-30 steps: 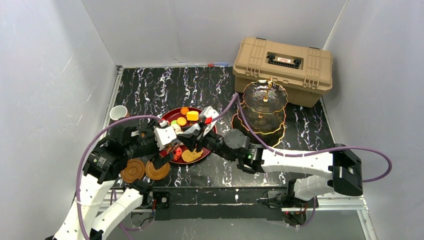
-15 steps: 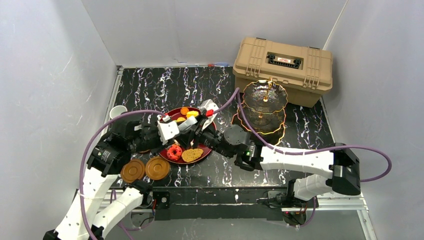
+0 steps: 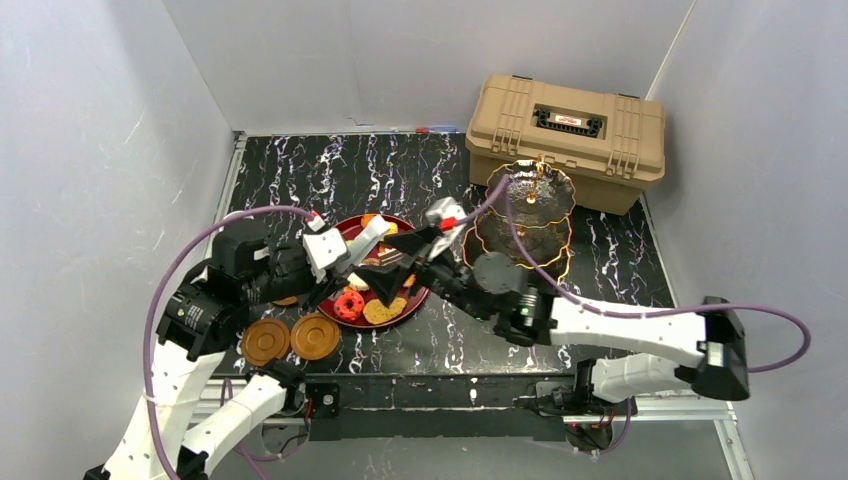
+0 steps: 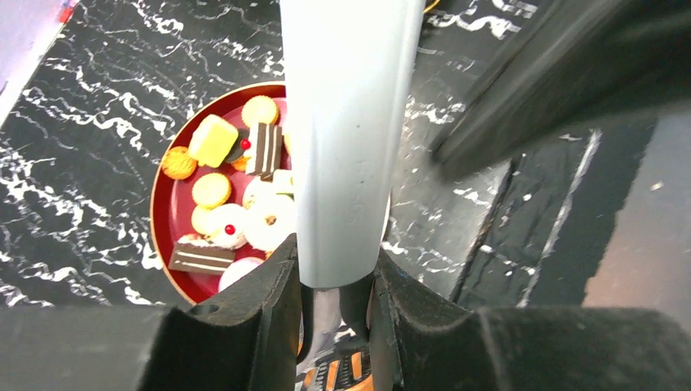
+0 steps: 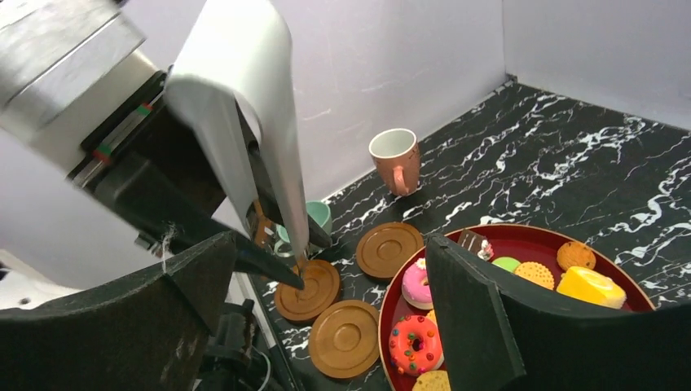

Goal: Serve the afternoon tea
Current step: Adjust the clamp.

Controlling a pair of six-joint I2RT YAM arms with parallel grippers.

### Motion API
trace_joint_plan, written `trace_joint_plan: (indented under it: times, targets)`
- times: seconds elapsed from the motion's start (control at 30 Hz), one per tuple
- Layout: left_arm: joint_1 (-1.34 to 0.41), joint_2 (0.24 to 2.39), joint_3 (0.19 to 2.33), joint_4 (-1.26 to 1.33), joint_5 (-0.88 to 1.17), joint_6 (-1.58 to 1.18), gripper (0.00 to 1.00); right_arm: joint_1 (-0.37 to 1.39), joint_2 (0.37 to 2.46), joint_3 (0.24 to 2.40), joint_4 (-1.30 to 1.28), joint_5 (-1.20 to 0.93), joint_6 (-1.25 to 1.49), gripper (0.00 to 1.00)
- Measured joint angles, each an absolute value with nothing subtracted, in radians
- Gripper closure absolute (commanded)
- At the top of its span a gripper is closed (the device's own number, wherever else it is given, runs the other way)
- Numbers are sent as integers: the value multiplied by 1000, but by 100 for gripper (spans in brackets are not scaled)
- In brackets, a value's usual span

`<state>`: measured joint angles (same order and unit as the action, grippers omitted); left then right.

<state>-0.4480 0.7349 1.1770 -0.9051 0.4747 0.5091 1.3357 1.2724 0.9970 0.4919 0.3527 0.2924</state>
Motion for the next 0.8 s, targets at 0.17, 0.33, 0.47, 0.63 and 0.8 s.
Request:
trace_joint_plan:
  times: [0.17, 0.33, 0.47, 0.63, 0.8]
  targets:
    - [-448, 767, 1245, -923, 549, 394, 76, 1335, 1090, 901, 479, 326, 284, 17]
    - [-448, 783, 1264, -931, 592, 332, 76, 1335, 1069, 899, 485, 299, 274, 27]
    - [-448, 793, 1277, -945, 602, 310, 76, 1335, 1147, 937, 476, 277, 257, 35]
    - [-448, 795, 1287, -953, 606, 304, 75, 1335, 1232, 988, 472, 270, 247, 40]
    - [-448, 791, 1288, -960, 601, 315, 75, 1335, 1249, 1003, 494, 279, 247, 50]
